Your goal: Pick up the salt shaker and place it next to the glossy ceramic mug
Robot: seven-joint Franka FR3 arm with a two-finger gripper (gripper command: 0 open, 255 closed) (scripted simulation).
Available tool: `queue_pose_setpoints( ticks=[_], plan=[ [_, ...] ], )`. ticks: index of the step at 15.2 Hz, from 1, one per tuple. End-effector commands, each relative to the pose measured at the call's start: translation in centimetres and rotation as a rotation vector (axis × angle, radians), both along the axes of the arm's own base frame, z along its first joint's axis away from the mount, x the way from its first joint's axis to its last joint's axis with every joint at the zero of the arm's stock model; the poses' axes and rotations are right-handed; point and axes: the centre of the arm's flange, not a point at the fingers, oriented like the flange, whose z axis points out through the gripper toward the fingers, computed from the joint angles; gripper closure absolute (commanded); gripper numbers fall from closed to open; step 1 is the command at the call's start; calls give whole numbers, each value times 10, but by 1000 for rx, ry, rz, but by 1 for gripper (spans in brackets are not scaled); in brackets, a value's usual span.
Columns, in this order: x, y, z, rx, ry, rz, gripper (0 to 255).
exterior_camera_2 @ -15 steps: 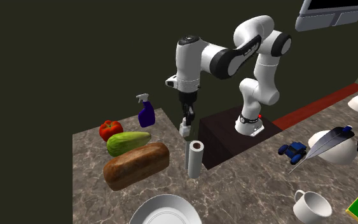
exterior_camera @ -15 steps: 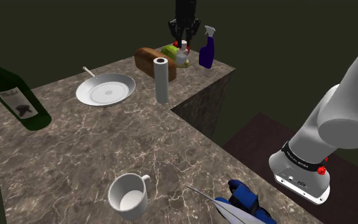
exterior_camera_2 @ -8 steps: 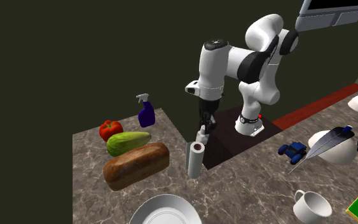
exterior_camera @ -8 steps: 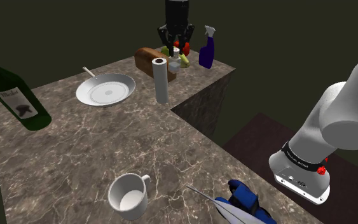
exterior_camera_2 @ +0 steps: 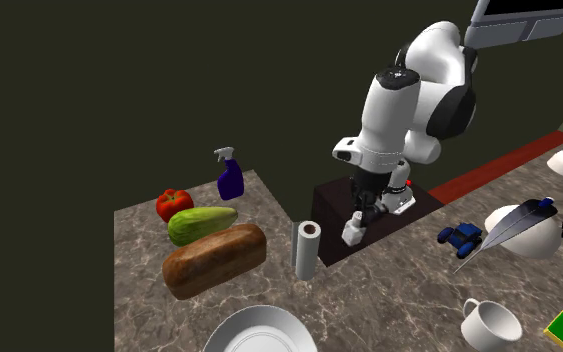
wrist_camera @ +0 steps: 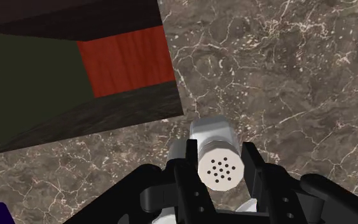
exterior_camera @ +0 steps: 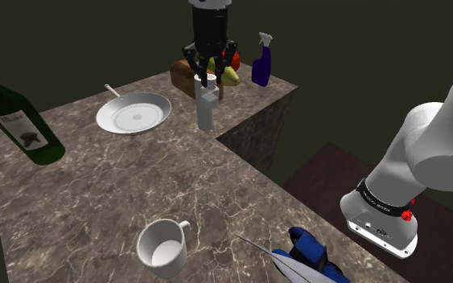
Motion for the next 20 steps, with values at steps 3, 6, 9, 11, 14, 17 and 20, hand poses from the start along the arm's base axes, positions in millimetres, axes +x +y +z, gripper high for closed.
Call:
queue_pose_setpoints(
  ticks=[3,6,9,11,14,17,20],
  plan=[
    [-24,47,-1,0,0,-1,255],
    [-43,82,-1,0,0,-1,255],
    [-63,116,-1,0,0,-1,255],
    [-76,140,-1,0,0,-1,255],
    [-95,174,-1,0,0,-1,255],
    [-115,209,-1,0,0,-1,255],
    [-125,227,-6,0,0,-1,255]
  ],
)
